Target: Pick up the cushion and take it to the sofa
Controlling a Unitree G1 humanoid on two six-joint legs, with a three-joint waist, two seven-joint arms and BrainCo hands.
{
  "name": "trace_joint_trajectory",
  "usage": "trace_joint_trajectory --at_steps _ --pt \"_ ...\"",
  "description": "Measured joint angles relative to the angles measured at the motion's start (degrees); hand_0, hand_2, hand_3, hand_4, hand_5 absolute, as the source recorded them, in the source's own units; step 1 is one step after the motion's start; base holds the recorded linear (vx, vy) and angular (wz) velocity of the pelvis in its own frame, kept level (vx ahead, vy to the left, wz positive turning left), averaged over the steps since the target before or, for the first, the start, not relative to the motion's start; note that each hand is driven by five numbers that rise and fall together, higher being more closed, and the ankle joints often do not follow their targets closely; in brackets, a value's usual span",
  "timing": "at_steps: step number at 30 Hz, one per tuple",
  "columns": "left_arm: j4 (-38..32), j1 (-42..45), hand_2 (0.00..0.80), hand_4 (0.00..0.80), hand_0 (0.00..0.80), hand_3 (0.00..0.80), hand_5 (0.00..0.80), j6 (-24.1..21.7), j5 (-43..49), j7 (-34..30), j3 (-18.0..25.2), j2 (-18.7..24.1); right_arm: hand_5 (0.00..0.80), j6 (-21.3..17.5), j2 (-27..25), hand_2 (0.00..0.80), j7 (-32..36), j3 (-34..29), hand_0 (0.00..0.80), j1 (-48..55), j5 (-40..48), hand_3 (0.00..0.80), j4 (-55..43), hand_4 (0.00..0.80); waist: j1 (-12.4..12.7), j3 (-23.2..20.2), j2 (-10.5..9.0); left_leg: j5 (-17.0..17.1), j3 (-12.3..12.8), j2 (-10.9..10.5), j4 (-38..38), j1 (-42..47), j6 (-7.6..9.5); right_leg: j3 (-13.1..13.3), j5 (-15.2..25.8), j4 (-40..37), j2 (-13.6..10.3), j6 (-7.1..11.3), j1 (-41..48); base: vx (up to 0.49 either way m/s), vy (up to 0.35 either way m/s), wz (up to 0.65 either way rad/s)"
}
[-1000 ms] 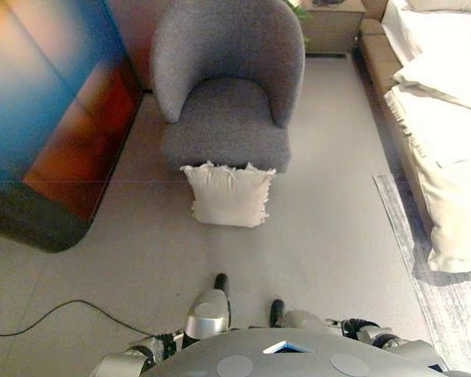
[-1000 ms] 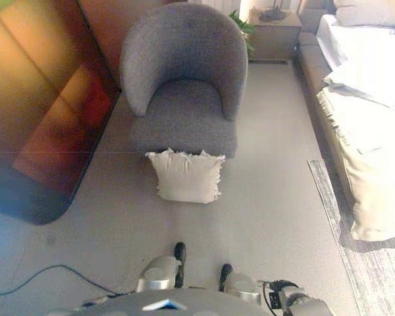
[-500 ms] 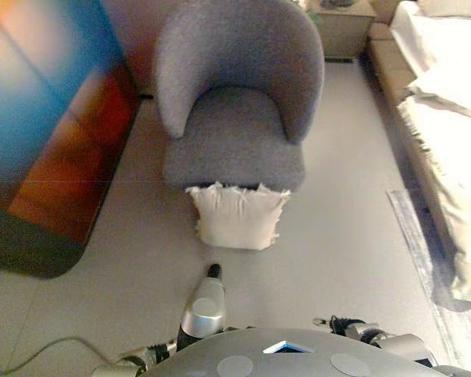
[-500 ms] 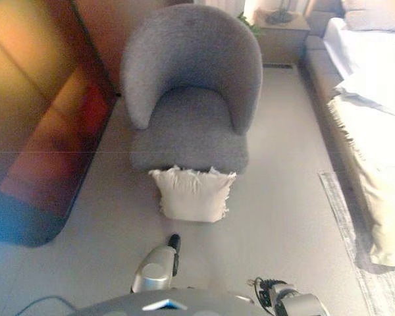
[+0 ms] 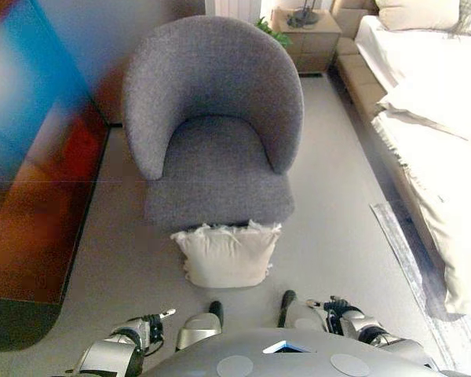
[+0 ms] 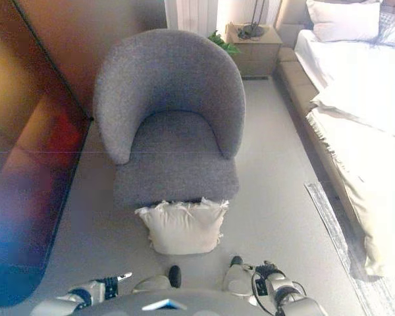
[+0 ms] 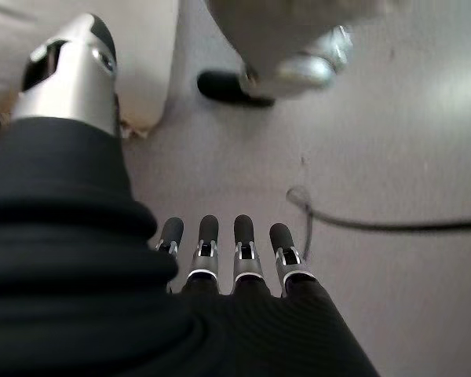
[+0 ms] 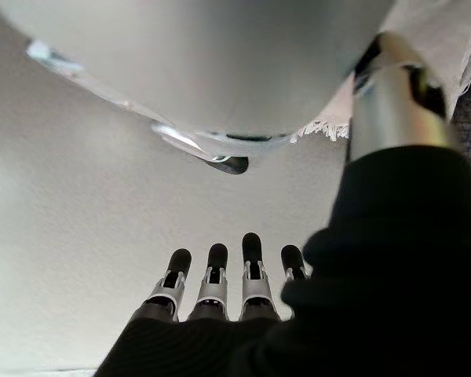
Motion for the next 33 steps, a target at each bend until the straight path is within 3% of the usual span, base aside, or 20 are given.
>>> trace_joint_trajectory --at_steps 2,5,10,14,17,18,19,21,25,28,29,33 --pt "0.2 2.1 0.000 0.000 0.000 0.000 0.000 0.2 -0.2 0.5 0.1 -1.7 0.000 -0.1 -1.1 0.000 0.6 0.0 0.000 1.1 -0.8 0.000 0.4 0.000 0.2 -0.2 1.61 -1.3 -0.4 3.4 1.2 1.3 -2.62 -0.5 0.3 -3.5 3.4 -1.14 3.9 0.144 -0.184 0.17" --pt "0.2 2.4 0.000 0.000 0.000 0.000 0.000 0.0 -0.1 0.8 0.3 -3.0 0.000 -0.1 -2.2 0.000 0.9 0.0 0.000 0.8 -0.8 0.000 0.2 0.000 1.5 0.5 3.49 -2.8 -0.5 6.4 4.5 -0.5 -4.67 -1.6 1.1 -6.3 6.4 -3.07 5.1 0.021 -0.167 0.05" --pt "-0.3 -0.5 0.000 0.000 0.000 0.000 0.000 -2.8 -0.2 2.5 -0.1 -5.0 0.000 -1.1 -3.9 0.000 -1.4 1.8 0.000 -2.5 -0.3 0.000 -0.8 0.000 2.0 3.3 5.40 -3.0 -0.8 7.3 11.6 -8.2 -5.01 -3.7 1.0 -5.7 7.1 -5.02 1.3 -0.192 -0.125 0.20" --pt "-3.1 -4.8 0.000 0.000 0.000 0.000 0.000 -9.0 -4.3 3.6 -1.9 -6.2 0.000 -3.7 -6.2 0.000 -6.8 2.6 0.000 -6.6 1.3 0.000 -1.0 0.000 3.0 7.6 7.72 -2.6 -2.1 7.0 14.7 -15.0 -5.45 -4.3 0.7 -0.7 6.5 -5.58 -5.7 -0.262 -0.021 0.15" --pt "-5.1 -8.4 0.000 0.000 0.000 0.000 0.000 -13.4 -7.3 6.0 -3.5 -5.7 0.000 -6.3 -7.1 0.000 -11.7 3.8 0.000 -10.5 2.8 0.000 -1.1 0.000 2.6 11.6 7.44 -2.6 -1.6 6.6 15.6 -20.7 -4.38 -4.9 0.3 5.1 4.9 -5.45 -12.1 -0.238 0.053 0.21" --pt "-6.4 -9.5 0.000 0.000 0.000 0.000 0.000 -14.4 -8.2 7.3 -4.4 -5.0 0.000 -6.9 -6.9 0.000 -13.2 3.8 0.000 -12.1 3.3 0.000 -1.3 0.000 2.8 13.0 7.12 -2.6 -1.2 6.8 15.7 -23.1 -4.38 -4.9 -1.6 8.8 4.4 -5.07 -15.2 -0.197 0.125 0.55" --pt "-7.6 -11.4 0.000 0.000 0.000 0.000 0.000 -15.2 -8.7 8.7 -5.4 -3.8 0.000 -7.0 -6.2 0.000 -14.5 3.8 0.000 -13.3 4.1 0.000 -1.8 0.000 2.6 14.0 5.81 -2.7 -1.1 6.5 15.6 -25.3 -4.66 -4.7 -4.9 14.0 3.6 -6.22 -18.6 -0.171 0.123 0.78" --pt "-9.9 -15.7 0.000 0.000 0.000 0.000 0.000 -16.5 -10.2 11.8 -5.7 -1.9 0.000 -8.1 -5.7 0.000 -17.1 4.0 0.000 -17.8 4.8 0.000 -3.8 0.000 1.3 17.9 3.87 -2.5 -0.7 5.0 19.5 -29.2 -4.53 -4.3 -5.3 15.2 2.2 -6.78 -23.2 -0.117 0.123 0.36" --pt "-12.3 -19.8 0.000 0.000 0.000 0.000 0.000 -17.0 -11.5 15.6 -6.2 -1.6 0.000 -9.0 -6.3 0.000 -22.2 5.1 0.000 -25.6 4.9 0.000 -9.1 0.000 0.8 23.3 5.32 -1.7 -0.1 4.7 20.0 -31.4 -3.43 -4.3 -3.6 14.8 2.1 -5.18 -26.8 -0.076 0.113 -0.08" --pt "-13.7 -23.0 0.000 0.000 0.000 0.000 0.000 -19.0 -11.5 17.8 -7.1 -1.6 0.000 -9.0 -6.4 0.000 -25.7 5.3 0.000 -28.8 4.9 0.000 -10.2 0.000 0.0 24.9 5.22 -1.5 -0.4 4.2 22.3 -36.3 -3.22 -4.0 -3.1 15.8 1.8 -5.46 -30.9 -0.043 0.088 0.14" --pt "-14.0 -25.0 0.000 0.000 0.000 0.000 0.000 -20.1 -11.5 19.7 -7.6 -1.8 0.000 -9.0 -6.5 0.000 -27.7 5.7 0.000 -30.2 4.9 0.000 -10.6 0.000 -0.2 25.7 4.65 -1.7 -0.5 3.9 23.5 -38.5 -3.11 -3.1 -1.8 16.2 1.7 -6.38 -32.9 -0.007 0.085 0.15" --pt "-16.8 -26.3 0.000 0.000 0.000 0.000 0.000 -23.9 -11.4 25.0 -8.7 -1.9 0.000 -9.0 -8.1 0.000 -31.0 5.7 0.000 -31.7 5.0 0.000 -13.7 0.000 -0.2 25.7 4.50 -2.7 -0.5 3.7 26.5 -44.0 -2.83 -2.6 -1.5 17.9 1.6 -6.45 -37.6 -0.003 0.093 0.03"
